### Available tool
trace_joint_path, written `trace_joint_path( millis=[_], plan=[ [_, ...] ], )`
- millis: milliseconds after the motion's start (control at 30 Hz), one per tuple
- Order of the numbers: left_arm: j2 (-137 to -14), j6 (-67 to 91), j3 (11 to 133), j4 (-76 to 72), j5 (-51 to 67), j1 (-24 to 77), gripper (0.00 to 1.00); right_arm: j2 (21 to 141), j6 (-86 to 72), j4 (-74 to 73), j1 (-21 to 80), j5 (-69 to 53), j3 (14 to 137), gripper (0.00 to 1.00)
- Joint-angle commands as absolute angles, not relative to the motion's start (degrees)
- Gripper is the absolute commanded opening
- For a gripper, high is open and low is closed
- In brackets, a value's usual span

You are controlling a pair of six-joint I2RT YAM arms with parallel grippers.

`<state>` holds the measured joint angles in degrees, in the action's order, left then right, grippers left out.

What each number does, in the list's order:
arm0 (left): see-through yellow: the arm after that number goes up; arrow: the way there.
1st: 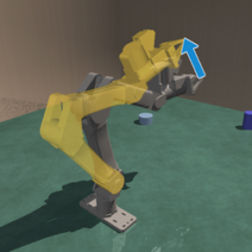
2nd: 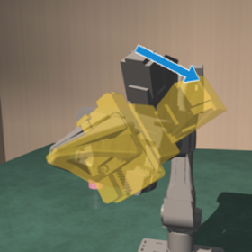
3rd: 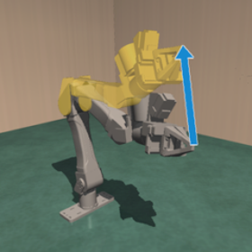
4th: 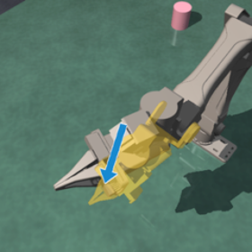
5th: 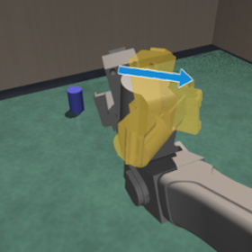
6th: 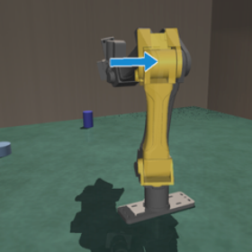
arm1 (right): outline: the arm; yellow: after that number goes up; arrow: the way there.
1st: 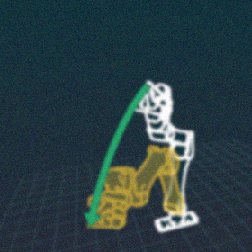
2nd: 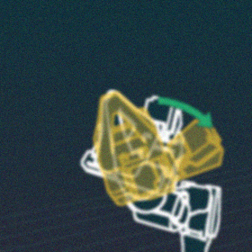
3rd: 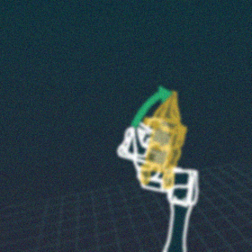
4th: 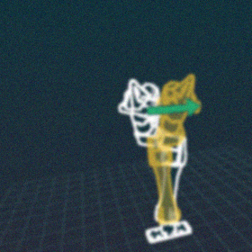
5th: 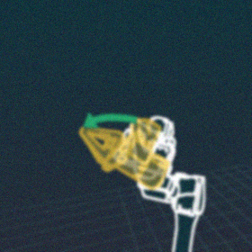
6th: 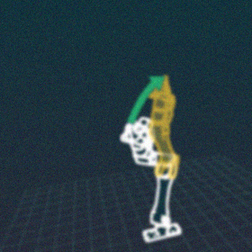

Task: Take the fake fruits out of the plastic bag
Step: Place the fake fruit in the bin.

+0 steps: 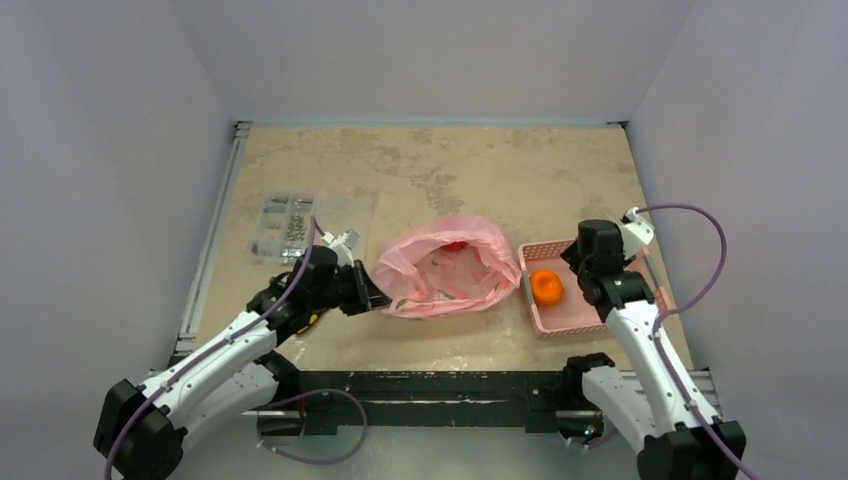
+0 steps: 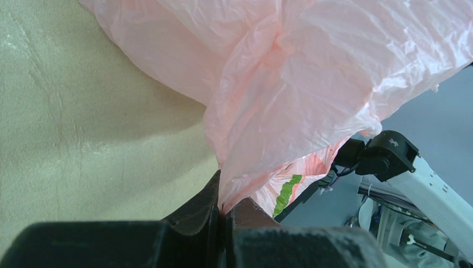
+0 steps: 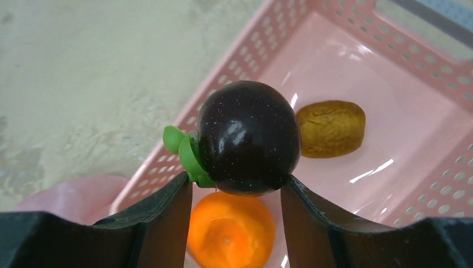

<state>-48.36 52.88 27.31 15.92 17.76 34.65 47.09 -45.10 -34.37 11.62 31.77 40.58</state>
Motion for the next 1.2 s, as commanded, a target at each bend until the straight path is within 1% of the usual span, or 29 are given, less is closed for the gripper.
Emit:
trace_joint_path(
  millis=[0,67,300,467,600,700,800,867,900,967,1033,1133,1167],
  plan=[
    [-47.4,51.8,27.7,16.0,17.7,34.9,0.0,49.5,-44.9,-25.6,2.3,19.2,35.1,0.0],
    [-48.2,52.1,27.6,15.2,18.6,35.0,0.0,51.3,-44.8,-23.9,0.3,18.2,33.4,0.0],
    [-53.2,52.9,26.5,10.2,22.8,35.2,0.0,52.3,-44.8,-20.1,0.2,18.2,29.1,0.0],
    [-55.9,52.3,26.4,8.9,24.2,35.7,0.0,54.5,-44.7,-19.4,0.2,17.5,29.3,0.06],
    [-56.4,52.1,25.4,8.2,23.8,35.8,0.0,54.2,-45.3,-18.2,0.2,16.2,28.1,0.14],
    [-56.7,51.6,24.5,8.4,23.1,35.9,0.0,53.5,-45.9,-17.8,0.2,15.5,27.2,0.22],
    [-56.8,51.1,23.5,8.4,22.4,35.9,0.0,52.4,-46.3,-17.5,0.2,14.9,26.4,0.34],
    [-56.9,50.6,22.9,8.5,21.7,35.9,0.0,51.8,-46.3,-16.6,0.2,14.7,25.8,0.4],
    [-57.0,50.4,22.7,8.6,21.5,35.9,0.0,51.6,-46.2,-16.5,0.2,14.6,25.8,0.45],
    [-57.1,50.4,22.4,8.7,21.3,35.9,0.0,51.4,-45.1,-16.7,0.2,14.2,26.5,0.53],
    [-56.9,50.4,22.0,8.5,21.3,35.9,0.0,50.7,-44.0,-17.0,0.1,13.9,27.4,0.64],
    [-56.4,50.4,21.9,8.7,21.2,35.9,0.0,50.0,-42.6,-16.6,0.2,14.0,27.7,0.86],
    [-56.1,50.4,21.9,8.9,21.0,35.9,0.0,49.9,-42.1,-16.7,0.2,13.7,27.9,0.88]
  ],
)
